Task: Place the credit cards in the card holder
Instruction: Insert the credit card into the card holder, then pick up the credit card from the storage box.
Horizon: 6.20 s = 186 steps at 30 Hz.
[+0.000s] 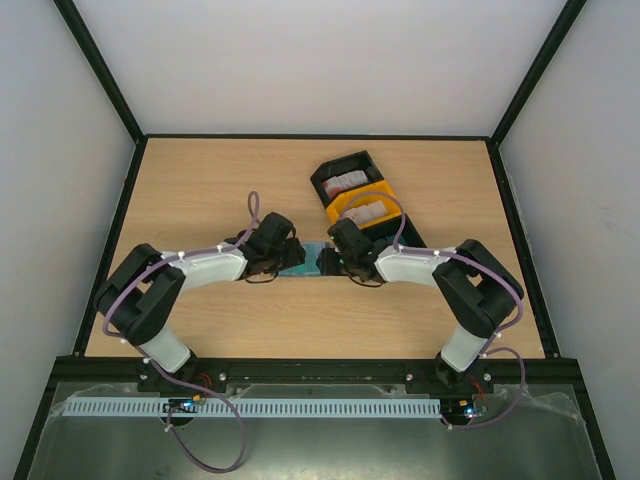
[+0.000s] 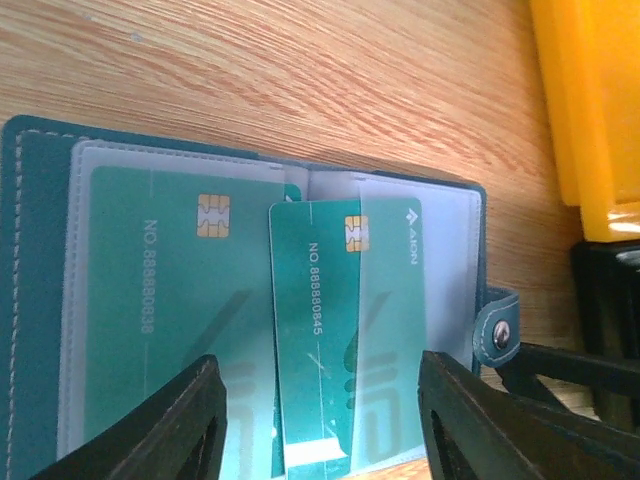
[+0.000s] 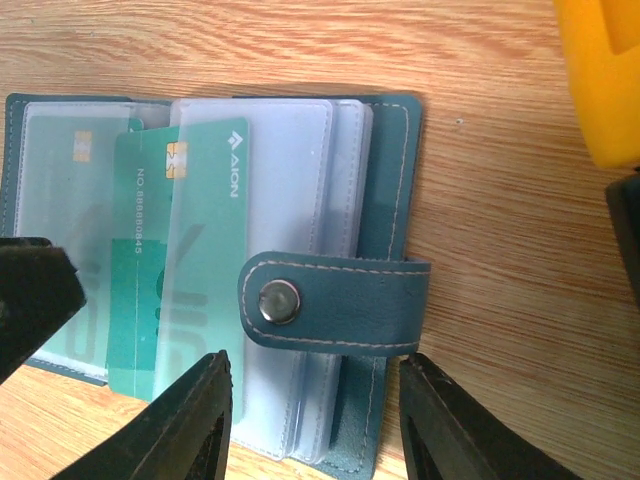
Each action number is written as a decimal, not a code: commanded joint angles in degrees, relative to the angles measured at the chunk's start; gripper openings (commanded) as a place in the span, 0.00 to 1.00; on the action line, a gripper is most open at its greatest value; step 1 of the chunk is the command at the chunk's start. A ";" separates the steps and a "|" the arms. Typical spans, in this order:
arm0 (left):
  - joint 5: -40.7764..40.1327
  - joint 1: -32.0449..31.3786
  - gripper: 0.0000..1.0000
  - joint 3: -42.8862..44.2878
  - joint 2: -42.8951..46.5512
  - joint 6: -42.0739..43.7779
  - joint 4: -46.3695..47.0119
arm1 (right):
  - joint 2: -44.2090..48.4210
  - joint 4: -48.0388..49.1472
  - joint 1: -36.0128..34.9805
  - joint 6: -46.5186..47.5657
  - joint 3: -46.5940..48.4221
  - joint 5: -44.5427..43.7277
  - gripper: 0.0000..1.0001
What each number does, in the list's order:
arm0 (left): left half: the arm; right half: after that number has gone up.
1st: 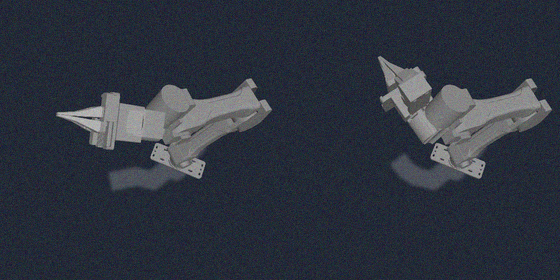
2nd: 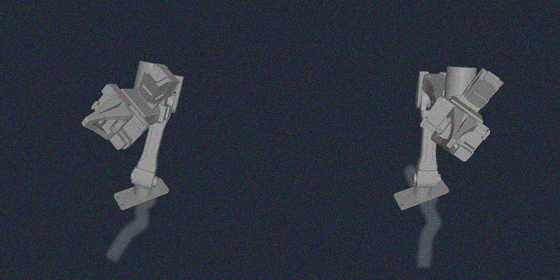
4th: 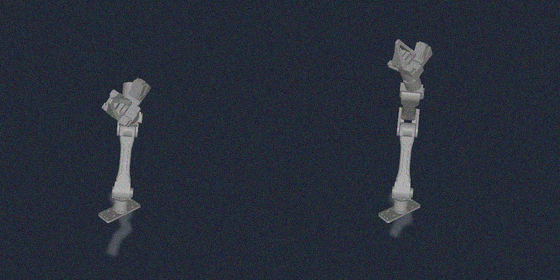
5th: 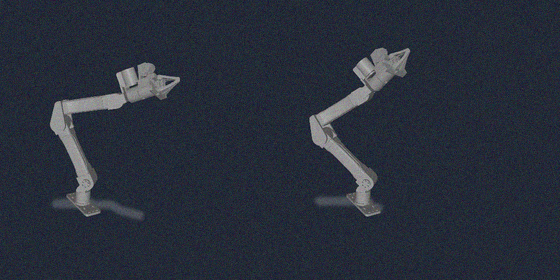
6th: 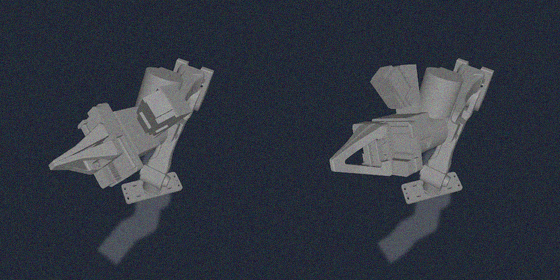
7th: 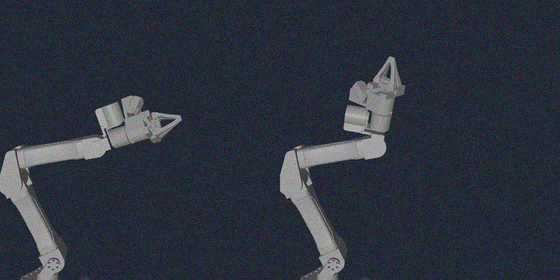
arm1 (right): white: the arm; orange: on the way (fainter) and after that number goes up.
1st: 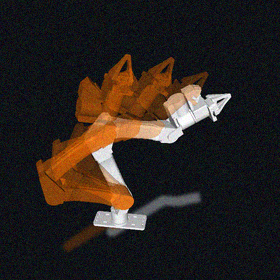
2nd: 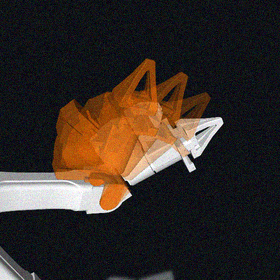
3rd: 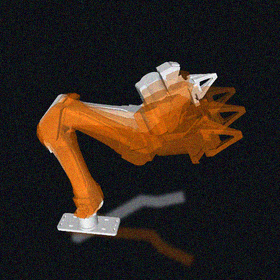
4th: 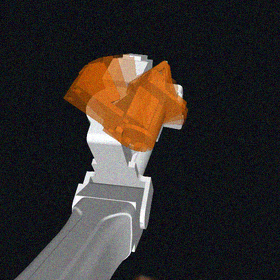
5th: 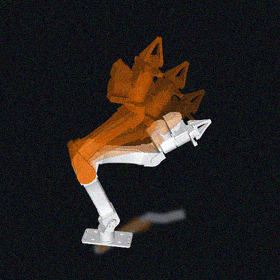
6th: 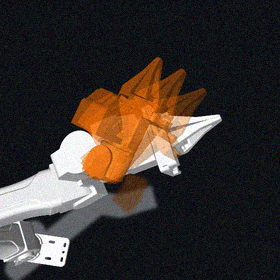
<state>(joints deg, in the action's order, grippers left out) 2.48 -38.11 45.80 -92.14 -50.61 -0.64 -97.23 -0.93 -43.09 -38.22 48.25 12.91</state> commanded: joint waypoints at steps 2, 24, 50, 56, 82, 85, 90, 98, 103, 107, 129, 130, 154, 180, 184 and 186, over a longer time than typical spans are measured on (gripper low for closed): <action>-0.22 0.84 0.50 2.63 -3.07 1.13 -0.79 | -1.37 0.92 0.38 -0.75 -0.16 -0.93 0.44; 6.67 0.67 0.36 3.58 -8.36 6.60 5.02 | -4.05 5.24 1.73 1.05 0.14 7.57 0.45; -0.19 0.67 0.53 1.91 -3.83 1.57 3.02 | -5.02 2.16 2.10 1.51 0.88 4.35 0.31; 1.82 0.64 0.56 1.56 -4.92 0.73 3.21 | -5.31 2.20 2.06 1.51 1.01 4.49 0.31; -1.23 -0.60 0.51 1.74 -4.88 1.75 1.02 | -5.55 2.27 2.02 1.02 1.15 5.24 0.31; -1.14 -0.83 0.51 2.19 -6.18 1.57 0.44 | -5.59 2.16 2.04 1.03 1.17 5.23 0.31; 0.56 -1.00 0.38 2.35 -6.85 1.86 1.34 | -5.60 2.07 2.02 1.21 1.15 5.20 0.31; 5.11 -1.69 0.32 3.69 -7.80 4.69 3.37 | -5.61 1.77 2.03 1.47 1.54 5.46 0.31; 1.91 -1.79 0.34 3.70 -5.98 4.87 0.60 | -3.09 -1.71 2.05 2.25 3.00 1.82 0.33; -1.01 -1.71 0.42 3.77 -2.06 6.28 -2.80 | 2.23 -5.77 2.11 4.62 5.04 -3.54 0.46; 12.28 19.32 0.80 -9.53 30.90 15.35 -12.76 | -1.04 -19.98 14.08 9.94 28.53 -13.77 0.64; 13.69 19.62 0.80 -9.91 31.09 15.43 -12.13 | -1.75 -20.31 14.66 10.04 28.87 -13.75 0.65; 18.68 24.37 0.82 -9.88 26.93 14.51 -12.66 | -25.68 -39.76 20.03 23.15 48.82 -6.57 0.49; 18.49 25.28 0.81 -13.03 27.98 14.83 -13.63 | -23.68 -37.61 20.06 26.32 46.89 12.02 0.23; 18.30 25.28 0.81 -13.61 28.89 14.79 -13.84 | -22.90 -36.97 19.98 26.26 46.10 14.60 0.20; 18.26 25.28 0.81 -13.77 29.31 14.65 -13.86 | -22.30 -36.48 19.98 26.07 45.53 15.89 0.19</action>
<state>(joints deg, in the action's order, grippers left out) 20.56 -13.15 32.91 -64.34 -35.99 -13.28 -122.48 -38.22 -22.61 -12.43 95.22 24.36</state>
